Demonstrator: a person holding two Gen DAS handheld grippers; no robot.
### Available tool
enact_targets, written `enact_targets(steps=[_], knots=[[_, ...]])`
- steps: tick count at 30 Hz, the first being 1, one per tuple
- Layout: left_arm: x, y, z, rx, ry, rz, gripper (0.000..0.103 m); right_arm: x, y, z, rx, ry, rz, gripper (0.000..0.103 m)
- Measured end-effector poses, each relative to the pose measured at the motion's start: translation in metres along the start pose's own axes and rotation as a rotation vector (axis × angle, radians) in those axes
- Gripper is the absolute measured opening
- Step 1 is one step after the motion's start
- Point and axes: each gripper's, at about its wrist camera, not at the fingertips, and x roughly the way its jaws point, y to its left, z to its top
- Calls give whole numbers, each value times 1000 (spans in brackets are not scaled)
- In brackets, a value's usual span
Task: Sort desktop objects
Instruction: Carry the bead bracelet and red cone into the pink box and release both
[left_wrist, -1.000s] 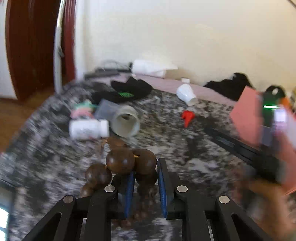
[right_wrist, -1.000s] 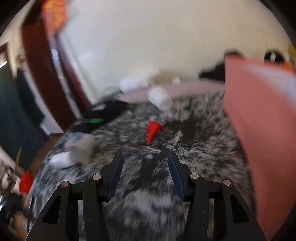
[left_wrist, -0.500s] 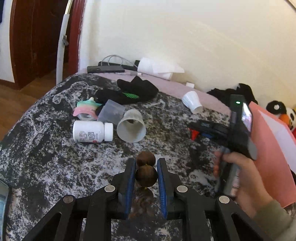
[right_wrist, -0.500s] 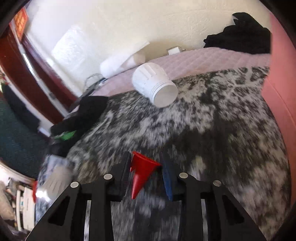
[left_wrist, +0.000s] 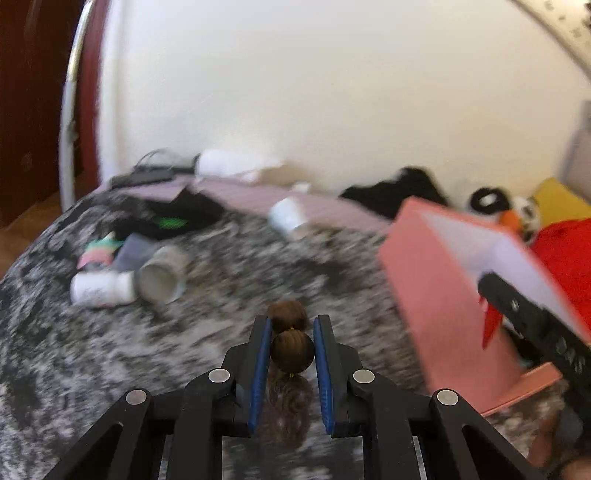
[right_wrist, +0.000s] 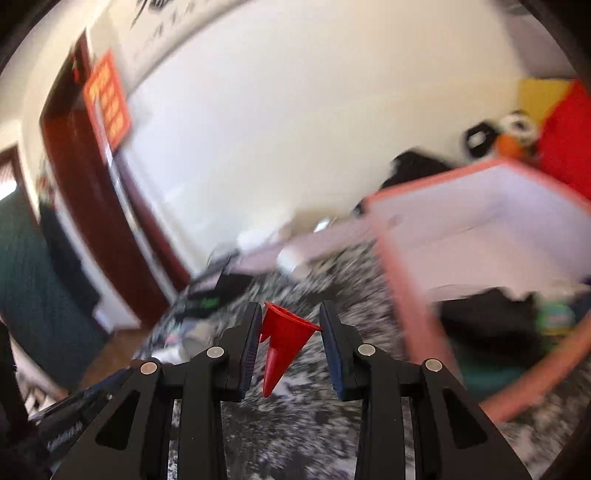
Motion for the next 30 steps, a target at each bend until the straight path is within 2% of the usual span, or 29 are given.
enact_targets(steps=[5,9,14,17,21,24,30], knots=[[-16,-57,8,76,-60,-73,18,-41,-31,20,30,-85,-52,35],[-9,-104,20,135,-49,-111,18,-64,-59,36,63,-134,-75,35],[7,-163,42,209,-45,-174,18,-54,-95,49,112,-129,-130,35],[17,-196,51,240,-64,-216,18,-56,-113,57,104,-159,-220,35],[42,-227,41,276,-53,-246,18,-58,-127,66,36,-184,-374,35],[69,-241,27,280,1,-253,18,-56,-139,67,3,-180,-445,35],[107,-256,5,292,60,-243,19,-49,-192,61,181,-143,-375,36]])
